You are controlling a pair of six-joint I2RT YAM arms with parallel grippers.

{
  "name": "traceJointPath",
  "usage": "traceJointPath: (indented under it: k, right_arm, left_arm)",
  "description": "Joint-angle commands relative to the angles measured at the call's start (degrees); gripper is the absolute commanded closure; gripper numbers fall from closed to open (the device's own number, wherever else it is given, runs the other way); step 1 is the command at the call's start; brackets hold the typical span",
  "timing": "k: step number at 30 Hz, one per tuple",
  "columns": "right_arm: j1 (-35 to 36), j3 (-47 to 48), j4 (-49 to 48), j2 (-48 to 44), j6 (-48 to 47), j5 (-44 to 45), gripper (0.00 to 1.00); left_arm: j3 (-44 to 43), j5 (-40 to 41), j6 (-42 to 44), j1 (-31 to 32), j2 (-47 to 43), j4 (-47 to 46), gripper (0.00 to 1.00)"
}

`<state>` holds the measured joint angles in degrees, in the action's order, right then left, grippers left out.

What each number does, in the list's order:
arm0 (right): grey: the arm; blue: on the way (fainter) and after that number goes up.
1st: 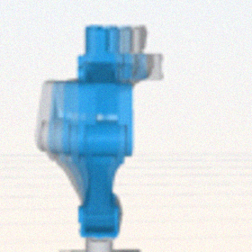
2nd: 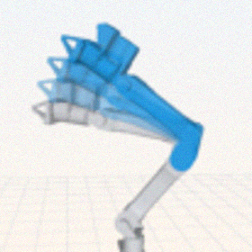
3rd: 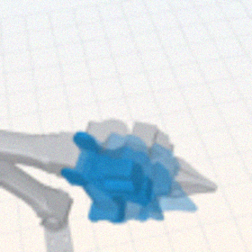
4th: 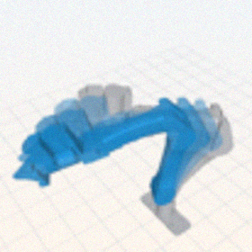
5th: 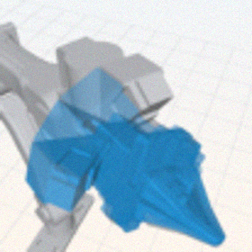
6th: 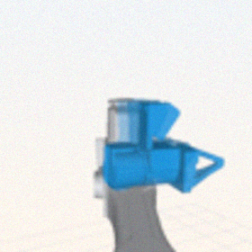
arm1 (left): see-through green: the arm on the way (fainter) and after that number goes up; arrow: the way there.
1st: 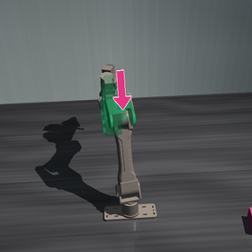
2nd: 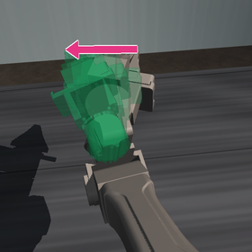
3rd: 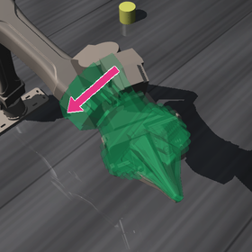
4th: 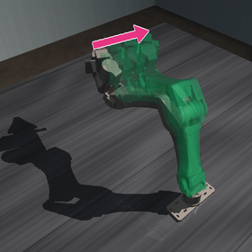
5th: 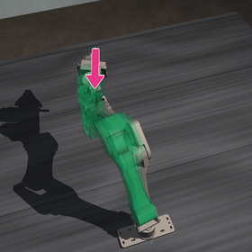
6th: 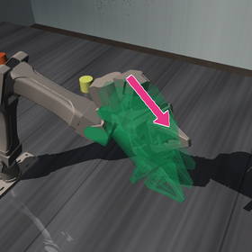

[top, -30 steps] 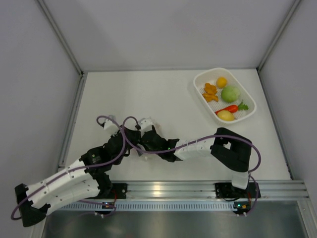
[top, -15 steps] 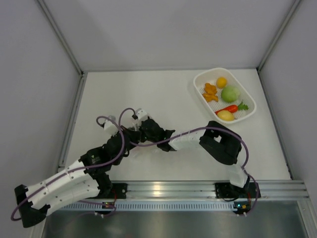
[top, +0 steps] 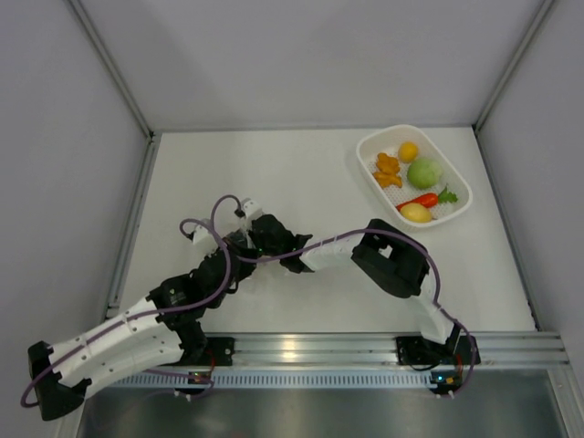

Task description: Open the zip-top bag and remove the fake food

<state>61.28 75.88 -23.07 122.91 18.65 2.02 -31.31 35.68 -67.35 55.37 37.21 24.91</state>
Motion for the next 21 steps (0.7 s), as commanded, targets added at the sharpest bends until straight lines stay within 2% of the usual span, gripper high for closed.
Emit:
traceJointPath:
  k: [1, 4, 7, 11, 14, 21]
  right_arm:
    - [-0.2, 0.8, 0.0, -1.8, 0.7, -0.3, 0.21]
    - [0.0, 0.3, 1.4, -1.3, 0.2, -0.6, 0.34]
    - [0.1, -1.4, 0.5, -1.7, 0.3, -1.0, 0.54]
    - [0.1, -3.7, 0.0, -6.2, -0.1, -1.2, 0.67]
    - [0.3, -6.2, -0.3, -9.8, -0.5, -1.1, 0.72]
    - [0.6, -11.4, 1.3, -22.0, -0.7, -1.1, 0.75]
  left_arm:
    - [0.9, 2.2, 0.2, 0.5, -0.8, 1.1, 1.0]
    - [0.9, 3.7, 0.6, 0.5, -0.7, 1.3, 1.0]
    - [0.5, 4.7, 1.2, 0.4, -0.7, 1.7, 1.0]
    - [-0.4, 7.1, 2.0, 0.5, -0.7, 2.6, 1.0]
    - [-0.9, 8.2, 2.8, 0.5, -0.7, 3.2, 1.0]
    - [-2.4, 9.1, 5.2, 0.4, -0.3, 3.2, 1.0]
